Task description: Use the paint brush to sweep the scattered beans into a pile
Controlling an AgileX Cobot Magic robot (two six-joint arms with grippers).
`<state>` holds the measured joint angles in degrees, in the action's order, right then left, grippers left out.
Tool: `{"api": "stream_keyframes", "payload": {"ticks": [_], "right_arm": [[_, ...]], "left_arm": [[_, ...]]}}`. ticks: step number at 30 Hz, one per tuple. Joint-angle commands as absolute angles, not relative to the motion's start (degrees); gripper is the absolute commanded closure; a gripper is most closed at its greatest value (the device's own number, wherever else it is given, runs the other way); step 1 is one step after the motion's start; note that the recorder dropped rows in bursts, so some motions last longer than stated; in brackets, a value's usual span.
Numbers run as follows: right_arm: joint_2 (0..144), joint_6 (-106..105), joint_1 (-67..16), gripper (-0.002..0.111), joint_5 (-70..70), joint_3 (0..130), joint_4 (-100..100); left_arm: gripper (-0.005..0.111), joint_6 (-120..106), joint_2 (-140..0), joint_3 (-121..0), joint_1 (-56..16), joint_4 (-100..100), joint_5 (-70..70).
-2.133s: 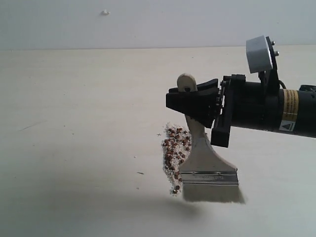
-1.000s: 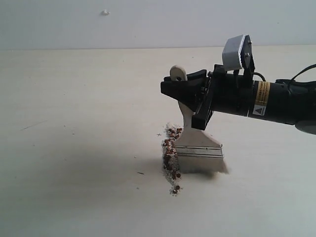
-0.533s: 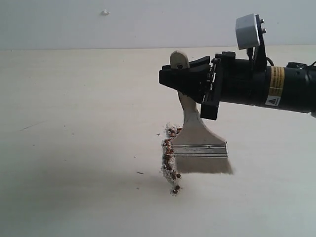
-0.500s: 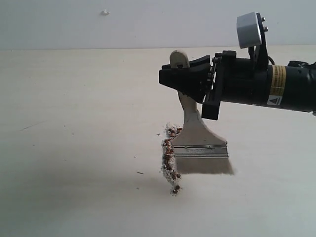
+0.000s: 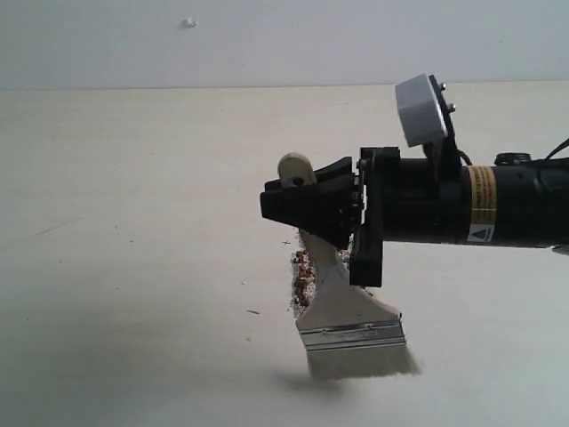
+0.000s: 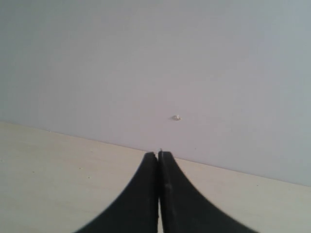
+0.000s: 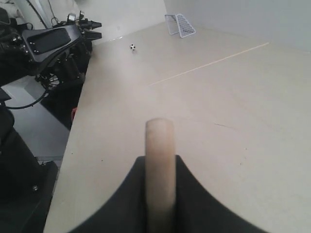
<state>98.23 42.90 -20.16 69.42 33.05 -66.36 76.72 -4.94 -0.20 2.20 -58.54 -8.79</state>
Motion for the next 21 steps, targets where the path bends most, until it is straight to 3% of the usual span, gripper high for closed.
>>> {"api": "stream_keyframes", "payload": {"ticks": [1, 21], "right_arm": [[101.3, 36.9, -22.5, 0.108, 70.0, 32.9, -60.7], [108.0, 18.2, -22.6, 0.108, 70.0, 33.1, -43.6]], "left_arm": [[0.107, 76.7, -4.6, 0.0, 2.2, -58.1, -8.9], [0.107, 76.7, -4.6, 0.0, 2.2, -58.1, -8.9]]}}
